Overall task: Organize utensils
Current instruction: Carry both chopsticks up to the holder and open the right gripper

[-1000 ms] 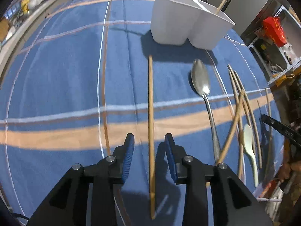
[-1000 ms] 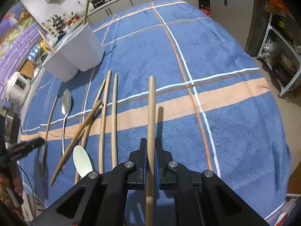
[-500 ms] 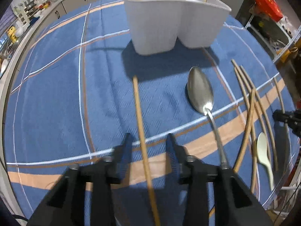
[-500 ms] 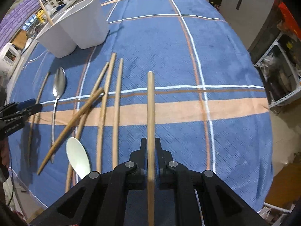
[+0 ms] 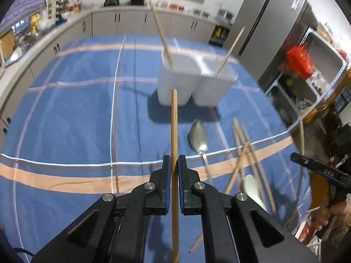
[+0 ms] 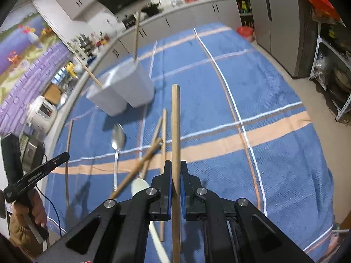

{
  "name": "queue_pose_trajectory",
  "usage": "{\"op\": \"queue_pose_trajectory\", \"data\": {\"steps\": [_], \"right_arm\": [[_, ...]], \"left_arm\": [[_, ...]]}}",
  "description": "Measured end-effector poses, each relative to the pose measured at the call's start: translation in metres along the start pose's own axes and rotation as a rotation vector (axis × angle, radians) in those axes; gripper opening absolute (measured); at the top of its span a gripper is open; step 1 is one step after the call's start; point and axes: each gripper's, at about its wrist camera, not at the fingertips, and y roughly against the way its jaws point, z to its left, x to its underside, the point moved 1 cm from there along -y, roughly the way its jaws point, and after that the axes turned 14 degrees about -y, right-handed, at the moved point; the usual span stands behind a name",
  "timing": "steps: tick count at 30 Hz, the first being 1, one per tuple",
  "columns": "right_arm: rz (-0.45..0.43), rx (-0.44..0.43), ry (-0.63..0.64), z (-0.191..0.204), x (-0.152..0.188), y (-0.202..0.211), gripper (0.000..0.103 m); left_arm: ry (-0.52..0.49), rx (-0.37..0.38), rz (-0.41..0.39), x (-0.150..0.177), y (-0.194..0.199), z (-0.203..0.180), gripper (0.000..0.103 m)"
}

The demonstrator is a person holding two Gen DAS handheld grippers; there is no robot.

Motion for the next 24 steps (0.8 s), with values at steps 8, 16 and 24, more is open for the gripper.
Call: {"op": "queue_pose_trajectory", "data": {"steps": [8, 16, 24], "right_arm": [[-0.096, -0.077, 0.024, 0.033, -0.009, 0.030, 0.007], [-0.231, -0.223, 0.049, 0.094, -0.078, 0.041, 0.007], [-0.421, -0.300, 0.052, 0.162, -0.155, 0.008, 0.007]], "left_arm": [[0.053, 0.001, -0.198, -0.018, 0.071, -0.010, 0.006], [0.074, -0.007, -0.365, -0.099, 0.088, 0.003, 0.006], [0.049, -0.086, -0.479, -0.187, 0.049, 0.008, 0.006]]}}
